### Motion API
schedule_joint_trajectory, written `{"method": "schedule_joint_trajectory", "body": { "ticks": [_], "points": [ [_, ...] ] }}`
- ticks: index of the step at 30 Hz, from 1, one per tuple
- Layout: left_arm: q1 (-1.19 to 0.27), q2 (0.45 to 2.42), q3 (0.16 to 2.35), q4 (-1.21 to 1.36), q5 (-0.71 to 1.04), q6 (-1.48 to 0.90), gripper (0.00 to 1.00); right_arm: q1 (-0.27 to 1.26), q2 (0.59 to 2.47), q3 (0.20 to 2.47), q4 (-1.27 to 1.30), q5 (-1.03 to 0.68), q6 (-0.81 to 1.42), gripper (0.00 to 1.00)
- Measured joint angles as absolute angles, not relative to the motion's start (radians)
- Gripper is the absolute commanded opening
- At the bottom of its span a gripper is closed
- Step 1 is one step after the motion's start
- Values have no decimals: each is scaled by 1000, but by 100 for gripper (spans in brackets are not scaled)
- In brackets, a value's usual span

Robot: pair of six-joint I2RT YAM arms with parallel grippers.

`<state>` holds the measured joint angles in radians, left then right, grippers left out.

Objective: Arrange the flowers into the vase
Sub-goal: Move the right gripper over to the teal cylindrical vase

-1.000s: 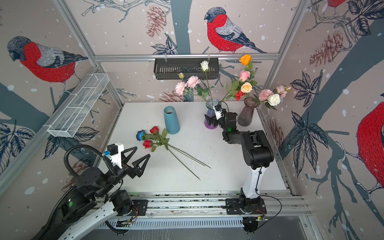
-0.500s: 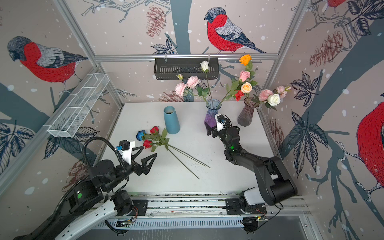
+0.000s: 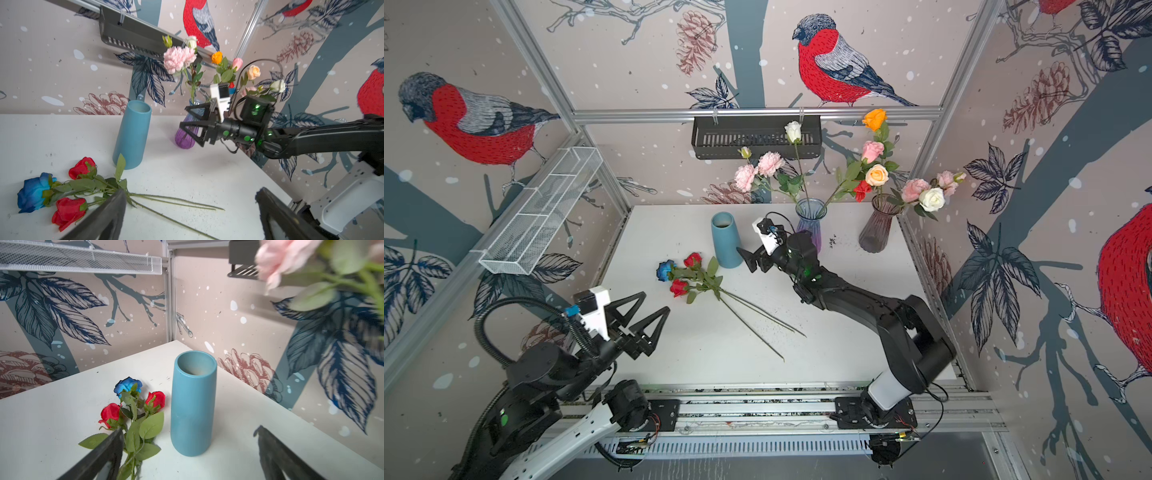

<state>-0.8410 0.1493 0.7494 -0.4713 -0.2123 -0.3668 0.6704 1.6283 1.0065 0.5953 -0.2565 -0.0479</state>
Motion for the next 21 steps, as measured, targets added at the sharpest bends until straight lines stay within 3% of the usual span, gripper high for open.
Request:
{"method": "schedule_joint_trajectory", "body": {
  "ticks": [10, 21],
  "points": [
    [-840, 13, 701, -512, -240, -374, 97, 673, 2022, 1398, 520, -290, -23, 97],
    [-838, 4, 696, -521, -247, -377, 97, 671, 2260, 1657, 489, -320, -16, 87]
  ]
}}
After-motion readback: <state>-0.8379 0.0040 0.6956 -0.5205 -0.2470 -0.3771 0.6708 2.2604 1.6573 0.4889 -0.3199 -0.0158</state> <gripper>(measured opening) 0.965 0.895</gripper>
